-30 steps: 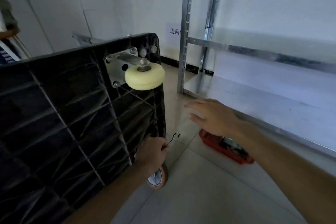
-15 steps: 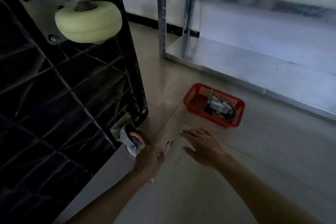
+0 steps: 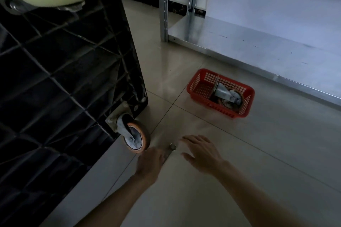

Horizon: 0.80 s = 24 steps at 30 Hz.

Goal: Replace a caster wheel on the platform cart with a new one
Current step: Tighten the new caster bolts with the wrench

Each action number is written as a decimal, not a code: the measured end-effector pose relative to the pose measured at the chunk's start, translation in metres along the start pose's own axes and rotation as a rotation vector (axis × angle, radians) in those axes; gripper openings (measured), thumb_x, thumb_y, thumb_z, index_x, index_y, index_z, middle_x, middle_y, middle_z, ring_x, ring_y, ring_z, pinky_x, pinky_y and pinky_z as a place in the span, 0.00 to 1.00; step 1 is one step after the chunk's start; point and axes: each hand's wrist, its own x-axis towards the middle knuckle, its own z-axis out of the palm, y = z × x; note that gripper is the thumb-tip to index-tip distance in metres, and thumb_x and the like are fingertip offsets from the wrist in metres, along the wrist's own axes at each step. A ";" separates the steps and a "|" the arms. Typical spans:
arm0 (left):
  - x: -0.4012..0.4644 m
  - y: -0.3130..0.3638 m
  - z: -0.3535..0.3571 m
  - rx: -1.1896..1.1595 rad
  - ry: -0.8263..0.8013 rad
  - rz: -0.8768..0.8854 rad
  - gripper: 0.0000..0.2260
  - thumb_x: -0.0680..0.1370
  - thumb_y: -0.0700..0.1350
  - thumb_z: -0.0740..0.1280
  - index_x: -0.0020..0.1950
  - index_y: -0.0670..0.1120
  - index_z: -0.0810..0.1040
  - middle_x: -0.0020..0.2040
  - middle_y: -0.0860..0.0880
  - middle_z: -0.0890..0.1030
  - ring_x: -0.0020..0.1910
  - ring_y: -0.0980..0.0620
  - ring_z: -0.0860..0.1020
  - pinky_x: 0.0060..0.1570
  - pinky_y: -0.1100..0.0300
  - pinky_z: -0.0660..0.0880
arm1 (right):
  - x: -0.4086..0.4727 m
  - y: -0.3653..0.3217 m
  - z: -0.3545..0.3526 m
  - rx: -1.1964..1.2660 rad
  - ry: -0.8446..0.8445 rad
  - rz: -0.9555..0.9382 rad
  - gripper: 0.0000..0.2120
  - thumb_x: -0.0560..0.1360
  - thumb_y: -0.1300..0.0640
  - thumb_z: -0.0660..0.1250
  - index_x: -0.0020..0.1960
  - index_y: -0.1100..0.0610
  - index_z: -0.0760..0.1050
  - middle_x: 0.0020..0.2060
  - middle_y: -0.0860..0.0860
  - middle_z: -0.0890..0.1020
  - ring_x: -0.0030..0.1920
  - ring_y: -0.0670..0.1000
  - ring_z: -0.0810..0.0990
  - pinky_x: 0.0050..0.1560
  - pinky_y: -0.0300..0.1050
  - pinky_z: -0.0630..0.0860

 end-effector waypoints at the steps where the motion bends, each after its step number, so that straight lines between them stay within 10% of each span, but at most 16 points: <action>1: -0.001 -0.001 -0.001 -0.007 -0.013 -0.001 0.10 0.78 0.47 0.63 0.40 0.42 0.74 0.39 0.44 0.80 0.43 0.41 0.80 0.36 0.51 0.71 | 0.000 -0.001 0.000 0.001 -0.002 -0.003 0.27 0.84 0.43 0.56 0.80 0.48 0.57 0.79 0.46 0.62 0.78 0.47 0.60 0.78 0.48 0.50; 8: -0.006 0.005 -0.038 -0.067 0.066 0.161 0.16 0.80 0.49 0.67 0.67 0.48 0.77 0.64 0.50 0.80 0.62 0.49 0.78 0.58 0.55 0.75 | -0.001 -0.007 -0.027 -0.020 0.063 -0.012 0.26 0.84 0.44 0.56 0.80 0.47 0.58 0.78 0.45 0.62 0.77 0.46 0.60 0.78 0.48 0.51; 24: -0.045 0.094 -0.195 0.081 0.231 0.259 0.26 0.81 0.56 0.63 0.78 0.51 0.64 0.76 0.53 0.67 0.75 0.53 0.64 0.73 0.57 0.62 | -0.038 -0.028 -0.214 -0.094 0.253 0.125 0.26 0.83 0.36 0.51 0.78 0.43 0.62 0.76 0.43 0.67 0.76 0.48 0.65 0.76 0.51 0.58</action>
